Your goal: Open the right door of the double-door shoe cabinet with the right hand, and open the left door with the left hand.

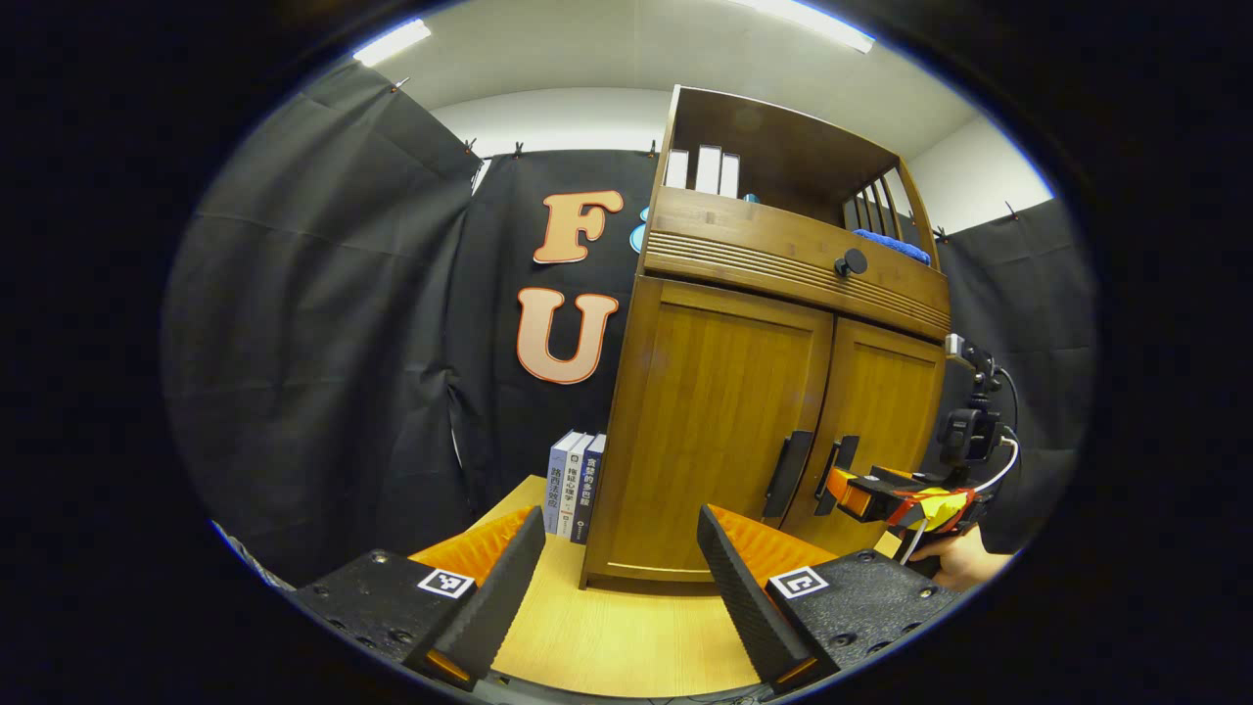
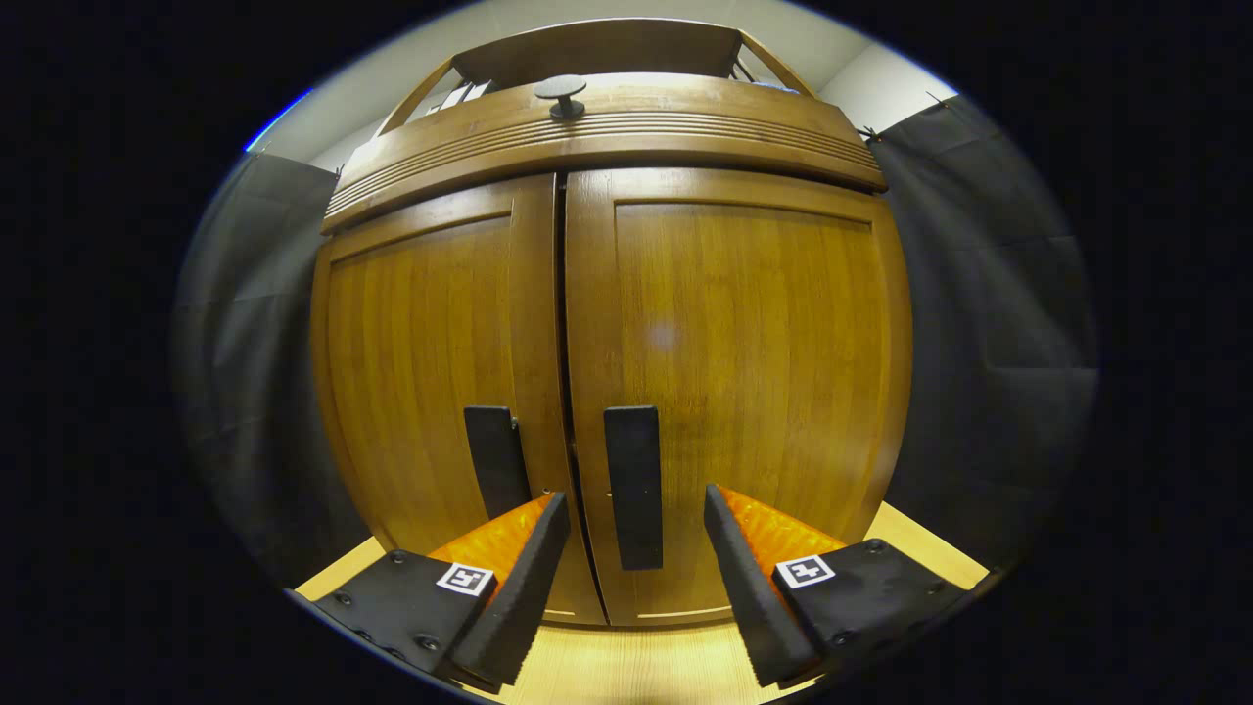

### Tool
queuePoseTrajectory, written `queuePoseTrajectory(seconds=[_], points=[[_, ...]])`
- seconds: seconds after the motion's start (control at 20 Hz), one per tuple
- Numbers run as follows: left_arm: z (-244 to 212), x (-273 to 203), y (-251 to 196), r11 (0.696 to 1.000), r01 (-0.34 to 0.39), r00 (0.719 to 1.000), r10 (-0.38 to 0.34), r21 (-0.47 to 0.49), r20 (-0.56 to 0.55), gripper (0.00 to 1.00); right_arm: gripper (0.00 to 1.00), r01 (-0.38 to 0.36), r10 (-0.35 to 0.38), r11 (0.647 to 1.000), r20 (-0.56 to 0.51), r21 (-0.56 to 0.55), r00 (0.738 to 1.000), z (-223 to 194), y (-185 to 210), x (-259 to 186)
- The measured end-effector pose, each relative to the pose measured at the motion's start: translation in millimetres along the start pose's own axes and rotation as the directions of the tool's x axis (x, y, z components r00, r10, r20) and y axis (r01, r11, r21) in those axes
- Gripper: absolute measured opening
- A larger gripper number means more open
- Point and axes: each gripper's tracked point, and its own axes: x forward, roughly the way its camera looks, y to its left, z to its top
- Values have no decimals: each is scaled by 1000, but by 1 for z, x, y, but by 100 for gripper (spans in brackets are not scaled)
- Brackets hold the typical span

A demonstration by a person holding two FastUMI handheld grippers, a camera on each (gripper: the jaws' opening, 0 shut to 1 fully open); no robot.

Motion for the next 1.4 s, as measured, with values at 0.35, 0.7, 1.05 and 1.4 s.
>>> queuePoseTrajectory(seconds=[0.35, 0.7, 1.05, 1.4], points=[[-2, -2, 10, 1000, -26, 1000, 26, -3, -2, 92, 55, 11, -11, 1000, -22, 8, 1000, -7, 0, 29], [-3, -3, 14, 999, -44, 999, 44, -3, -2, 95, 38, 16, -16, 1000, -20, -7, 1000, -8, 0, 40], [-3, -6, 19, 998, -58, 998, 58, -11, -7, 92, 39, 25, -26, 1000, -33, -4, 999, -12, -2, 46], [-3, -12, 18, 998, -54, 999, 54, -17, -6, 95, 40, 9, -9, 1000, -54, 12, 998, -13, -2, 43]])
